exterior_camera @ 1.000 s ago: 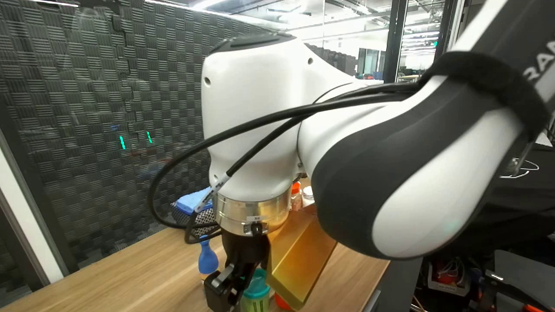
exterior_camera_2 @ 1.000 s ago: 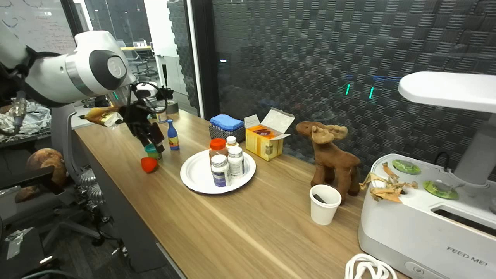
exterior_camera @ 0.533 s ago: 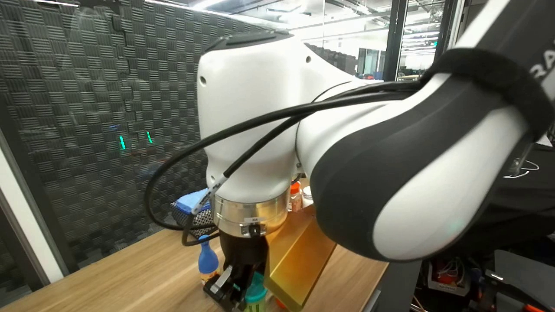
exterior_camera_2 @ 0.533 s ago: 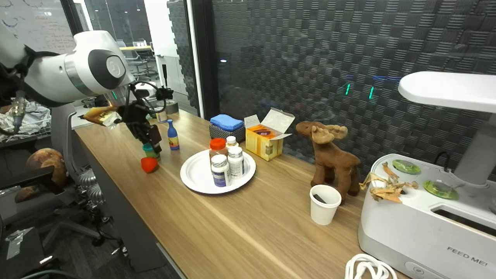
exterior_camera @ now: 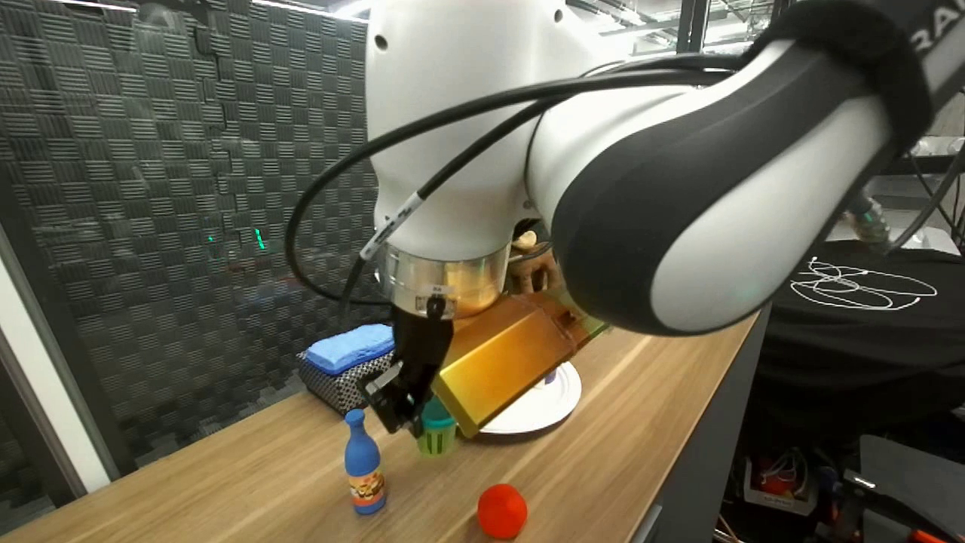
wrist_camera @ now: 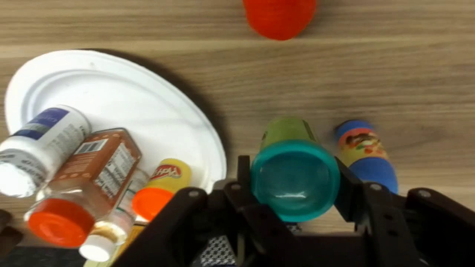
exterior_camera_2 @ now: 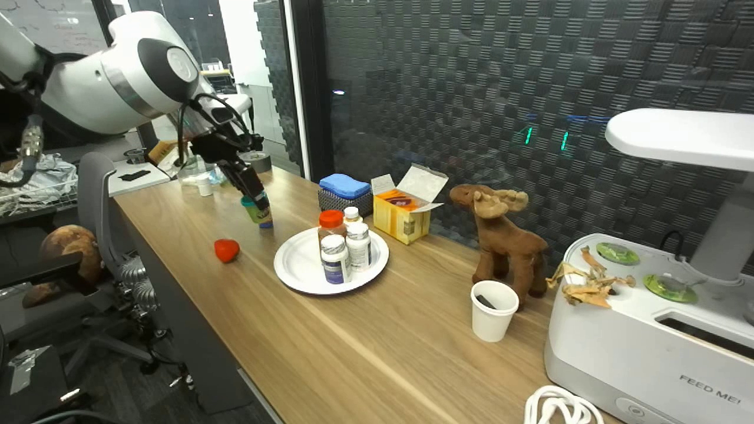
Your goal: Pick up all the objects surrounding the white plate and arrange them on the plate
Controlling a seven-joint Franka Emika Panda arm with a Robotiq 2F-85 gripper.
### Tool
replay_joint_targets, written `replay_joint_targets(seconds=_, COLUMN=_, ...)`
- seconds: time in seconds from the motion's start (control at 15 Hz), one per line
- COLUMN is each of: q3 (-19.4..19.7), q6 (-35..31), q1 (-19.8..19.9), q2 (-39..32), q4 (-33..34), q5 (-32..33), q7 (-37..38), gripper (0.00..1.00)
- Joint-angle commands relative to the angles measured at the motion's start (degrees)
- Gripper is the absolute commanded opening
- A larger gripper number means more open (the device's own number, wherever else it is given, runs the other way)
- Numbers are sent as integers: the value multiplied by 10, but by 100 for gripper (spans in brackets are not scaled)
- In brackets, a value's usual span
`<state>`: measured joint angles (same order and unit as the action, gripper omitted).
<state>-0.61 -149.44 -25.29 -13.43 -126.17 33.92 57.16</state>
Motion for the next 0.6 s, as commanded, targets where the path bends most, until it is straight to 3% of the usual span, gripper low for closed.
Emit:
replay_joint_targets(seconds=0.0, q3=5, q6=36, q1=17, q2=32, q4=-15, q5=58, q7=88, gripper=27)
replay_joint_targets(seconds=0.53, q3=6, q6=27, q1=71, q2=17, q4=-47, q5=73, q7=179, gripper=27)
